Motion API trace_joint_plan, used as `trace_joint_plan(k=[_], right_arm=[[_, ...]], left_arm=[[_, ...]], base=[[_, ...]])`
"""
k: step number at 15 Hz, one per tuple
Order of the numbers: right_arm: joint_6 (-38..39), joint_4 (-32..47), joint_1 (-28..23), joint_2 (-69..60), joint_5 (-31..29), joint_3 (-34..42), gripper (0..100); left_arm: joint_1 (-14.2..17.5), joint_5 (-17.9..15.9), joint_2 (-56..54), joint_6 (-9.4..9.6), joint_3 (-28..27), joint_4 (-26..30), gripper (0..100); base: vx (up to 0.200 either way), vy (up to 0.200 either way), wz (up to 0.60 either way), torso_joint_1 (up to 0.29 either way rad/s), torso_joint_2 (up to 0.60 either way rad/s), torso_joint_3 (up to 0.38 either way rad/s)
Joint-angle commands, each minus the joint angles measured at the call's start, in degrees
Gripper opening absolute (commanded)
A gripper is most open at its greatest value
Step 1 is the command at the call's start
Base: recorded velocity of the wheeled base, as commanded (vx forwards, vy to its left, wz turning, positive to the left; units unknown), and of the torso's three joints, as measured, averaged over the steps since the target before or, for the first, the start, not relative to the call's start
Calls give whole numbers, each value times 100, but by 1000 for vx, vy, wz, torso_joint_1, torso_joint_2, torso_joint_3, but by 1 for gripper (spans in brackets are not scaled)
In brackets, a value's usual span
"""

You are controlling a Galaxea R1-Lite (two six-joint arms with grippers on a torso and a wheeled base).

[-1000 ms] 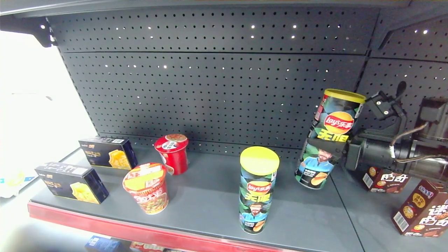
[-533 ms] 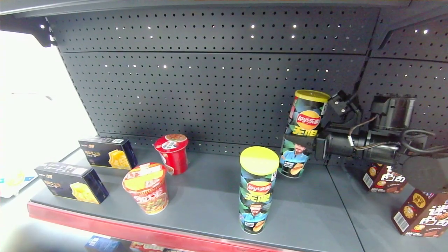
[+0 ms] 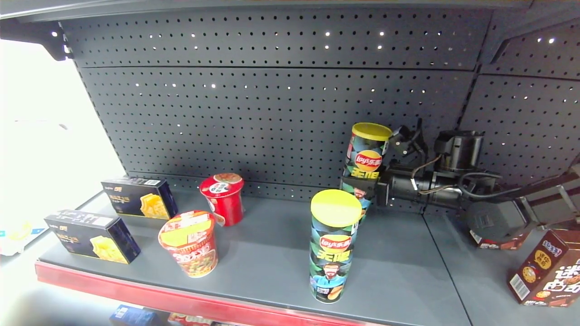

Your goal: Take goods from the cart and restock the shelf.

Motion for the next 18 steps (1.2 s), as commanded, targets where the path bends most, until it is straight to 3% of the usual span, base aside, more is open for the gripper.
trace_joint_plan(k=[1,18], right_arm=[[-105,-29,37,341,3,-91,0],[-421,-82,54,1096,-41,-715,0]], left_arm=[[0,0,11,1,0,0,100],[0,0,11,1,0,0,100]], base=[[0,0,0,0,0,0],[0,0,0,0,0,0]])
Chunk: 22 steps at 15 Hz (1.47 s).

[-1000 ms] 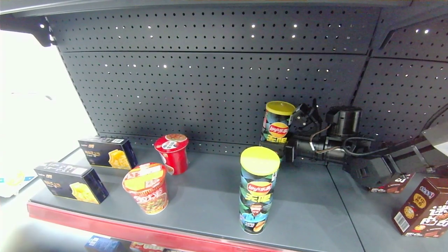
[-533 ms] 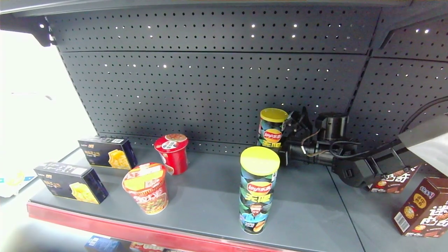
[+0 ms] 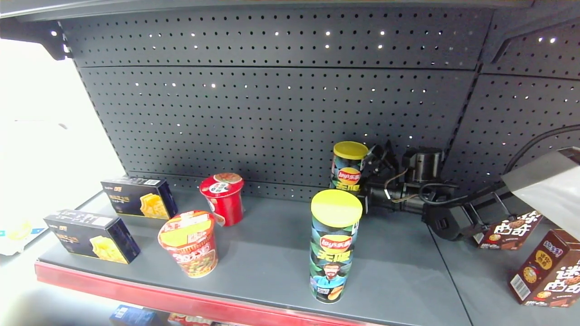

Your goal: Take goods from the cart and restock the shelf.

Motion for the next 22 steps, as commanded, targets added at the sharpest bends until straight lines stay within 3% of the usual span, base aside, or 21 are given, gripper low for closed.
trace_joint_plan(k=[1,2,3,9,16,19,22], right_arm=[[-1,-2,5,5,3,-4,0],[-18,-2,5,5,3,-4,0],[-71,6,-4,-3,-32,-4,100],[-89,24,-4,-258,-120,329,100],[-458,77,-312,-1146,-156,1578,100],[-537,94,-356,-1348,-885,1885,100],[-511,261,-523,-1418,-1149,1868,100]], left_arm=[[-3,-2,9,-1,0,0,100],[-3,-2,9,-1,0,0,100],[6,-2,9,-1,0,0,100],[-3,-2,9,-1,0,0,100],[-3,-2,9,-1,0,0,100],[6,-2,9,-1,0,0,100],[-3,-2,9,-1,0,0,100]], base=[[0,0,0,0,0,0],[0,0,0,0,0,0],[0,0,0,0,0,0],[0,0,0,0,0,0],[0,0,0,0,0,0],[0,0,0,0,0,0],[0,0,0,0,0,0]])
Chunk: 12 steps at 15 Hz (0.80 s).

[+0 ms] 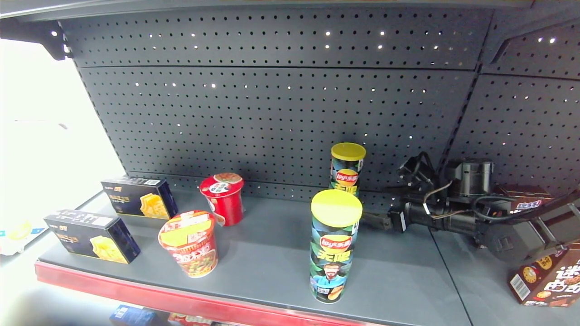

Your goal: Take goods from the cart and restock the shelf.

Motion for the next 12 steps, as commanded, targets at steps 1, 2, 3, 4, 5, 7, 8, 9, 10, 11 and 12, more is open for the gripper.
trace_joint_plan(k=[1,2,3,4,5,7,8,9,10,11,12], right_arm=[[16,65,-91,-136,-302,14,100],[43,109,-91,-127,-548,14,100],[60,136,-126,-118,-618,5,100],[218,136,-135,-100,-653,-57,100],[271,136,-135,-92,-680,-101,100],[412,127,-109,-39,-864,-294,100],[412,127,-100,-65,-917,-303,100],[412,127,-100,-109,-952,-303,100],[412,127,-100,-171,-1005,-303,100],[403,127,-109,-267,-1084,-303,100],[403,127,-109,-390,-1172,-312,100]], left_arm=[[2,-2,9,-1,0,0,100],[2,-2,9,-1,0,0,100],[2,-2,9,-1,0,0,100],[2,-2,9,-1,0,0,100],[11,-2,9,-1,0,0,100],[2,-2,9,-1,0,0,100],[2,-2,9,-1,0,0,100],[2,-2,9,-1,0,0,100],[2,-2,9,-1,0,0,100],[11,-2,9,-1,0,0,100],[2,-2,9,-1,0,0,100]], base=[[0,0,0,0,0,0],[0,0,0,0,0,0],[0,0,0,0,0,0],[0,0,0,0,0,0],[0,0,0,0,0,0],[0,0,0,0,0,0],[0,0,0,0,0,0],[0,0,0,0,0,0],[0,0,0,0,0,0],[0,0,0,0,0,0],[0,0,0,0,0,0]])
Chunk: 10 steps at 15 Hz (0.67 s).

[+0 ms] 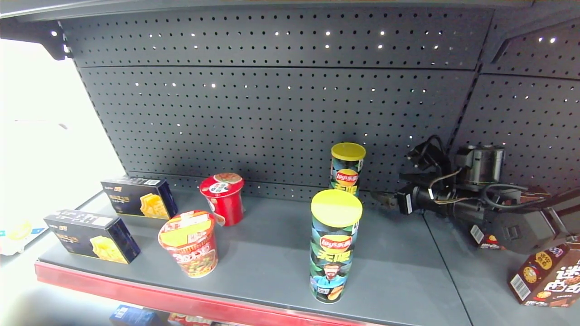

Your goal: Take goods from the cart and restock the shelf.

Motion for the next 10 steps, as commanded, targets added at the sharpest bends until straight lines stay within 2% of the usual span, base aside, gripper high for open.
trace_joint_plan(k=[1,5,10], right_arm=[[-12,9,20,-326,-140,17,100],[-3,-26,372,-1354,-817,553,100],[-29,18,600,-3754,-975,2127,100]], left_arm=[[0,0,9,-1,0,0,100],[0,0,9,-1,0,0,100],[0,0,9,-1,0,0,100]], base=[[0,0,0,0,0,0],[0,0,0,0,0,0],[0,0,0,0,0,0]])
